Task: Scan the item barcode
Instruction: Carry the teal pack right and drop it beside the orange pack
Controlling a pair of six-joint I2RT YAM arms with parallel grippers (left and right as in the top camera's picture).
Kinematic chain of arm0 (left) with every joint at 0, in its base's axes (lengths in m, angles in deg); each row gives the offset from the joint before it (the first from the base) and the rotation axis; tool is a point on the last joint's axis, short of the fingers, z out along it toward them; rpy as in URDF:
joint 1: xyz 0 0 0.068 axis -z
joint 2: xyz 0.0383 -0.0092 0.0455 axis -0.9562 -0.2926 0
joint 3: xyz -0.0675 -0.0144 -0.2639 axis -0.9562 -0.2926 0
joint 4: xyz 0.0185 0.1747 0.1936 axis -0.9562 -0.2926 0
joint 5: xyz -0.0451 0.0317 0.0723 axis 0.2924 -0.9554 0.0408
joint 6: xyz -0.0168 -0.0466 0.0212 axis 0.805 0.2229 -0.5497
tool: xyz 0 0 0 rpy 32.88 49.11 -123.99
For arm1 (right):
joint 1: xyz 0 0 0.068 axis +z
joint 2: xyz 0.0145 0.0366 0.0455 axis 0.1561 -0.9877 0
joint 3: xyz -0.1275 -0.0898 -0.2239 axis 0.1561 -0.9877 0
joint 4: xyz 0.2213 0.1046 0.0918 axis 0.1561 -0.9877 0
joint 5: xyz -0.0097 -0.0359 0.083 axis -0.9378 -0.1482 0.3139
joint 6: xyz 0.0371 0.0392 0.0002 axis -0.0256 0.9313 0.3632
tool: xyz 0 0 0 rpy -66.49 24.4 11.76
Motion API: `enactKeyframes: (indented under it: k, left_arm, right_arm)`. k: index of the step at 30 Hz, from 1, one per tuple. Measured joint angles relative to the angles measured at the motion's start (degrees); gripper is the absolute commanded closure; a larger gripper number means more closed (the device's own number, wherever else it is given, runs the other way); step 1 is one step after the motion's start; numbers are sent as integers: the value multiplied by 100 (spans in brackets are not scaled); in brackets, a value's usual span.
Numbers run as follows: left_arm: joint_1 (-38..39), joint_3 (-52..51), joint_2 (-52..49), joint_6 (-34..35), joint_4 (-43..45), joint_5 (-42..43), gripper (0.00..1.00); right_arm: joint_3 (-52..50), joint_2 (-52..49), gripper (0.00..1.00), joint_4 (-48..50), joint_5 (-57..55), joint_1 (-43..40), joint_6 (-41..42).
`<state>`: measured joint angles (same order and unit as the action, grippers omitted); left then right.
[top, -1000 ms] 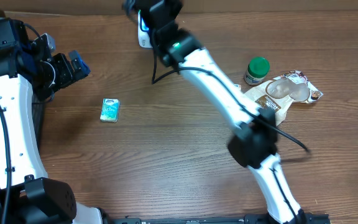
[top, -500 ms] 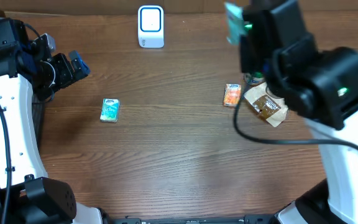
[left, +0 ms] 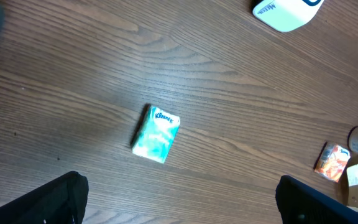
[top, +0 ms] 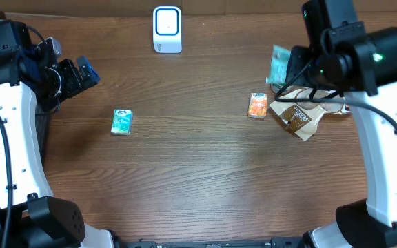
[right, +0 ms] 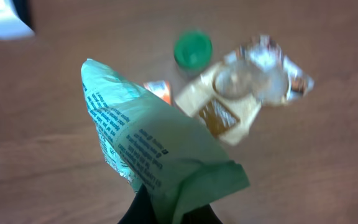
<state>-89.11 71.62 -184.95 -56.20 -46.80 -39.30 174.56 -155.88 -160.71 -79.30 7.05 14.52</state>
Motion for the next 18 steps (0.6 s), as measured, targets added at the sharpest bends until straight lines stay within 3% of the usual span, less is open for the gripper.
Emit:
enactKeyframes:
  k: [18]
  left_arm:
    - [0, 0, -2, 0, 2, 0, 1]
  right_arm:
    - [-3543, 0, 96, 2815, 2037, -1746, -1049]
